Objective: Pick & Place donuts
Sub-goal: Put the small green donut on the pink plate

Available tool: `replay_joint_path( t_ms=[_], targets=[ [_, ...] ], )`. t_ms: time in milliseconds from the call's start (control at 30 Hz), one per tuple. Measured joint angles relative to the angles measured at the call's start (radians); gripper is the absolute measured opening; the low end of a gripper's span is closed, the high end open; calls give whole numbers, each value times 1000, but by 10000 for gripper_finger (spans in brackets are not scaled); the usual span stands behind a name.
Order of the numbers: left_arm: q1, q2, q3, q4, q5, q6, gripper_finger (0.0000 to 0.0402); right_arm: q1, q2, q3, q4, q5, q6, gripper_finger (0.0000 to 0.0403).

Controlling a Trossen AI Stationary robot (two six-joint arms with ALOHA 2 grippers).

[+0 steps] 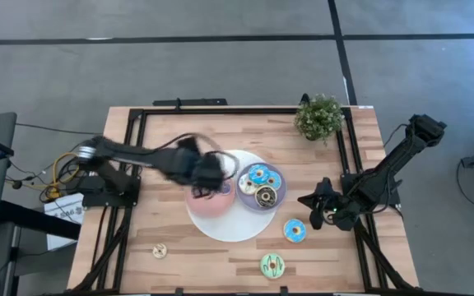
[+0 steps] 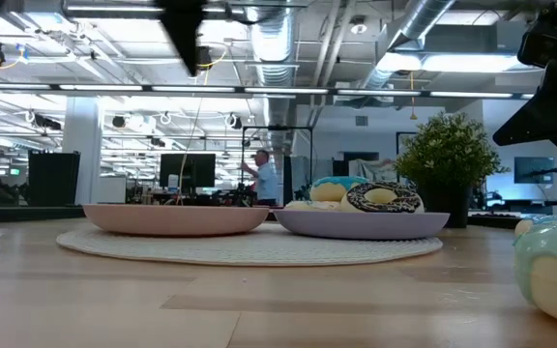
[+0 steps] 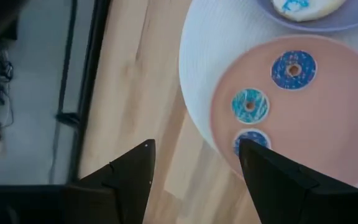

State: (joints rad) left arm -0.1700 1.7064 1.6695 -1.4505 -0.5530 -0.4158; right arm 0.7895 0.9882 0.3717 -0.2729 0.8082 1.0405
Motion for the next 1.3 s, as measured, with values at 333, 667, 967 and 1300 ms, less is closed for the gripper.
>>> replay_joint_path(
  t_ms=[333,667,967,1300],
  targets=[
    [-195,-620,-932,820,-47,-154,226,-6,0,0,24,17,1,0],
    [-197,-878,-1461,1744,-33,327,226,-222,0,31,204,-221,-130,62],
    [-179,-899,-1490,1834,-31,318,226,-387,0,190,-288,-572,119,211],
    [-179,-898,-1489,1796,7,259,226,-330,79,198,-532,-887,512,287]
  ],
)
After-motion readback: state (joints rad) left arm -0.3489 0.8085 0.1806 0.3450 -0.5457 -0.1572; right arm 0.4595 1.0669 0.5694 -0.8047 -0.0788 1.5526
